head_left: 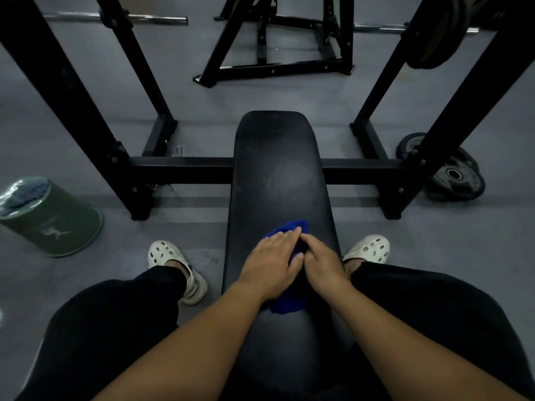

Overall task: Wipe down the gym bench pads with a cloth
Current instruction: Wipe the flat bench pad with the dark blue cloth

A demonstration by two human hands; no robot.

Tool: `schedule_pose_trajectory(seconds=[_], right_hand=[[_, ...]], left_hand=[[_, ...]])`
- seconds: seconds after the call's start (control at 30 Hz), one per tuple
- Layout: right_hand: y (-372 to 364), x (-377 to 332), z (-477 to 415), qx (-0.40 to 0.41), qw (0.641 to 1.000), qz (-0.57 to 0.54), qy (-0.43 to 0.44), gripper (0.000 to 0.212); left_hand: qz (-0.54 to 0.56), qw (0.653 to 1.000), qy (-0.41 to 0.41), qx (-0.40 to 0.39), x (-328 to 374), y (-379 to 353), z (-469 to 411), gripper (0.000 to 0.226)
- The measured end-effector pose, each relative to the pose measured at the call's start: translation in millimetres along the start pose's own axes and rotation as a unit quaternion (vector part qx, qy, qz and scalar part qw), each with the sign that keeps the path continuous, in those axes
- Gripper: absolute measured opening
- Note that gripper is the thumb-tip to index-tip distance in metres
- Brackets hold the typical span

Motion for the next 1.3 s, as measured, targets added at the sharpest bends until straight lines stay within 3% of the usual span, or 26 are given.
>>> schedule_pose_trajectory(seconds=[0.1,0.23,0.3,0.4,0.73,0.87,0.97,1.13,1.3], right_hand=[[4,5,10,-0.019,0.989,0.14,0.04,0.045],[-12,16,15,-0.027,0.963,0.254,0.082,0.052],[-14,17,17,-0.004,0.956,0.271,0.113,0.051],[-15,19,18,0.014,0.951,0.278,0.131,0.055],[-20,19,11,0.006,0.946,0.291,0.145,0.056],[-20,18,9,0.012,0.952,0.267,0.151,0.055],[-16,21,10,0.029,0.959,0.237,0.152,0.054],[-5,24,7,0.036,0.983,0.146,0.105,0.05],[7,7,10,0.066,0.99,0.113,0.056,0.041]], left_hand=[[-0.137,0.99,0.038,-0.024,-18,-13,27,0.082],[-0.126,0.978,0.169,-0.002,-59,-3,52,0.07],[-0.118,0.976,0.181,0.009,-55,-1,48,0.072],[-0.121,0.983,0.138,-0.003,-35,-14,29,0.072],[-0.143,0.981,0.122,0.045,-68,0,-88,0.069],[-0.136,0.986,0.067,0.062,-58,0,-105,0.068],[-0.125,0.989,0.017,0.071,-48,-4,-83,0.071],[-0.093,0.993,-0.012,0.073,-17,-18,27,0.074],[-0.17,0.971,-0.168,0.028,13,-39,102,0.074]])
Point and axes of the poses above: each hand's wrist, its own z-axis away from the middle knuckle, its own y-axis out of the back of the hand, x = y × z, the point moved 10 cm from there along -z, towards the middle knuckle, and after that the axes turned 7 degrees about -z, right-handed, at the moved point
